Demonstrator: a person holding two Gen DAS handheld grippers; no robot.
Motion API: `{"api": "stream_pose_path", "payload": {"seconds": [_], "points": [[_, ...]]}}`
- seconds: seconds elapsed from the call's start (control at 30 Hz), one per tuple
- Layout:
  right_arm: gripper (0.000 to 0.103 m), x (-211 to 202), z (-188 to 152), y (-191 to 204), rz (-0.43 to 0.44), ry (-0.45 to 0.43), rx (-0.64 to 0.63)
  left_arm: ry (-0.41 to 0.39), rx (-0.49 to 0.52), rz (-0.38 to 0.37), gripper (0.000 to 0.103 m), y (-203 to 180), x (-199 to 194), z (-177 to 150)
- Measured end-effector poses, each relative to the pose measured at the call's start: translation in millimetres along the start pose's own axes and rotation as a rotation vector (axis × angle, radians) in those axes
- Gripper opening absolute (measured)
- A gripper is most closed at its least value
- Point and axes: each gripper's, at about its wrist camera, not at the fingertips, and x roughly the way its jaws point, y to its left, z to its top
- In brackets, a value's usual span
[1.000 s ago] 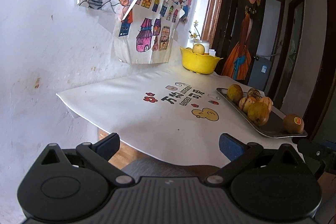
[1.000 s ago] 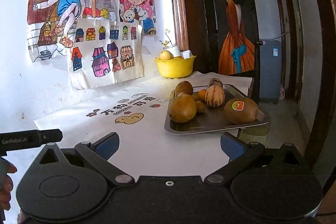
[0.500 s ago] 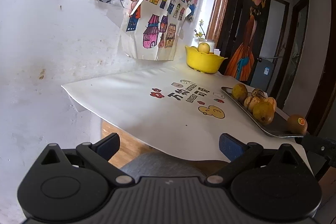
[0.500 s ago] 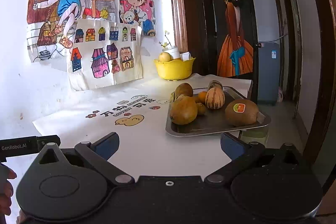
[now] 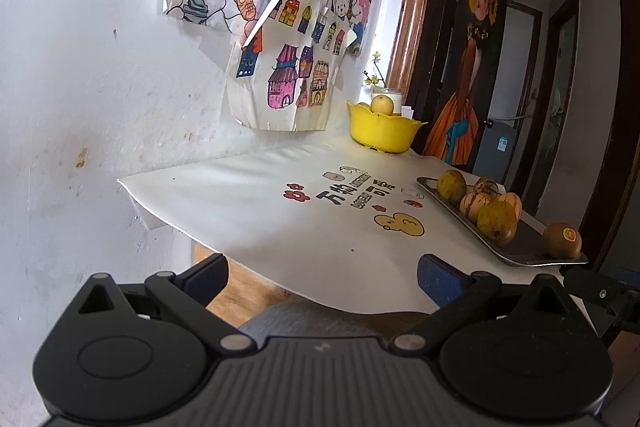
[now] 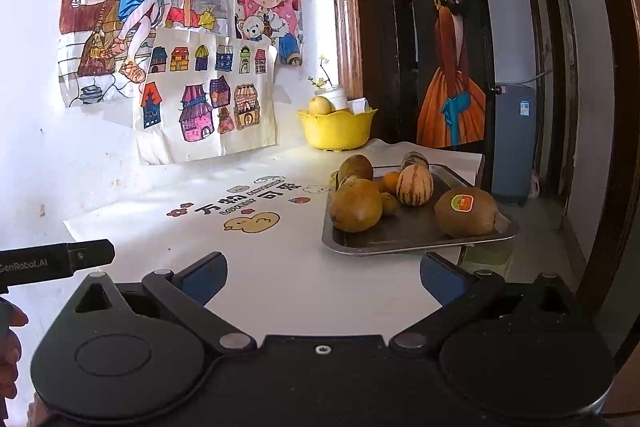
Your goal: Organize fruits
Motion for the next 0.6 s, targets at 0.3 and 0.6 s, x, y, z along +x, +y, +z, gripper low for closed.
{"api": "stream_pose_path", "payload": {"seconds": [0.3,0.6], "points": [[0.102,-1.1,-0.6,-0.5,-0.017,-0.003,0.004,0.009,-0.001,-0.001,0.102,0.5,1.2,-2.1],[0.102,-2.6,-2.0,-3.6,-0.023,-0.006,0.012,0.009,0.005,0.008,0.102,-0.7,1.5,-2.8]]}}
